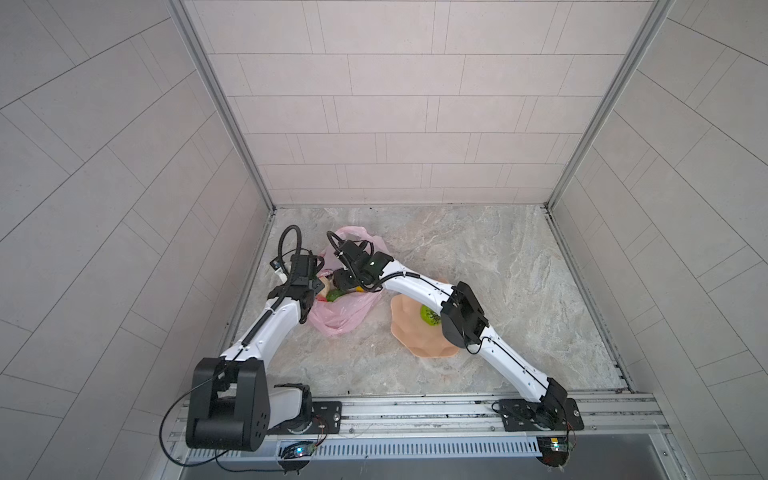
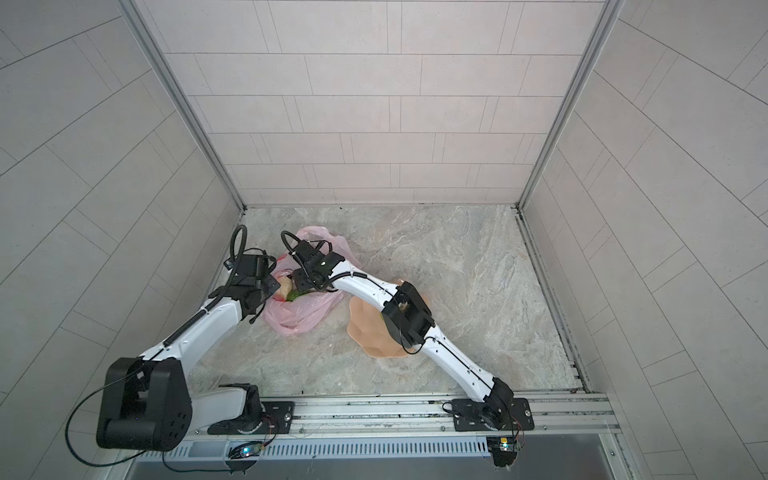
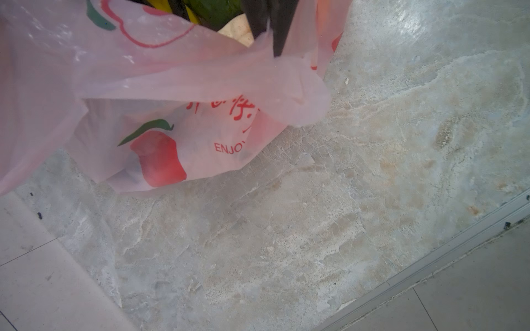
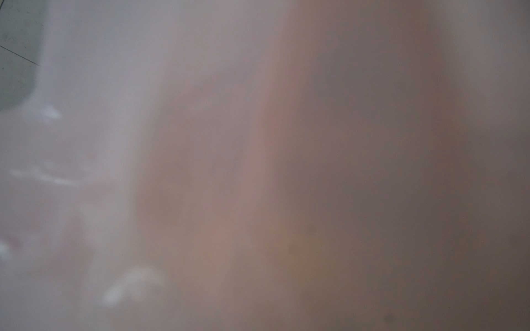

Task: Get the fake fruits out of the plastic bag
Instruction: 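Lift the yellow lemon out and carry it over the peach bowl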

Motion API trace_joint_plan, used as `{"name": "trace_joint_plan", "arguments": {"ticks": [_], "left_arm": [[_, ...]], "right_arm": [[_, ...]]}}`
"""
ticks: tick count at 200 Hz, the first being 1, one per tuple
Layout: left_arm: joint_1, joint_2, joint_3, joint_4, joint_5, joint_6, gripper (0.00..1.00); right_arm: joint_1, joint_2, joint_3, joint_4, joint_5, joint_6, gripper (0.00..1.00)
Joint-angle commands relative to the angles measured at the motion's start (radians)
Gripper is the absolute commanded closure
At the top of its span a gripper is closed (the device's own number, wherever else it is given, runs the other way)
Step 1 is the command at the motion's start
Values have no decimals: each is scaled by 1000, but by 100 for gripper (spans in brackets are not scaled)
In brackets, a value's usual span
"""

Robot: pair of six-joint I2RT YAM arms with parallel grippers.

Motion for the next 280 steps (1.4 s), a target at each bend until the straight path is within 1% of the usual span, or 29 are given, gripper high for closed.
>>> {"name": "trace_joint_plan", "arguments": {"ticks": [1,29,82,115,156,183,222,246,280], "left_arm": [[6,1,-15,1,-18,1,100],[5,3,-15,2,-15,2,100],[5,15,-17,28,22,15,100],[5,7,-22,44,38,23,100],[4,11,-23,62,65,28,100],[4,12,-22,64,69,31,100],[3,6,-24,62,61,35,100],[4,9,-23,63,62,35,100],[3,13,-23,64,64,36,100]], "right_arm": [[10,-143,-65,-18,40,-23,44],[10,-255,-217,43,63,-38,44],[10,-462,-445,83,96,-83,44],[10,-616,-603,94,124,-102,44],[9,-852,-826,92,175,-118,44],[9,-991,-959,54,235,-130,44],[10,-1134,-1122,-38,326,-154,45],[10,-1202,-1214,-65,346,-159,45],[10,-1265,-1305,-93,351,-135,45]]}}
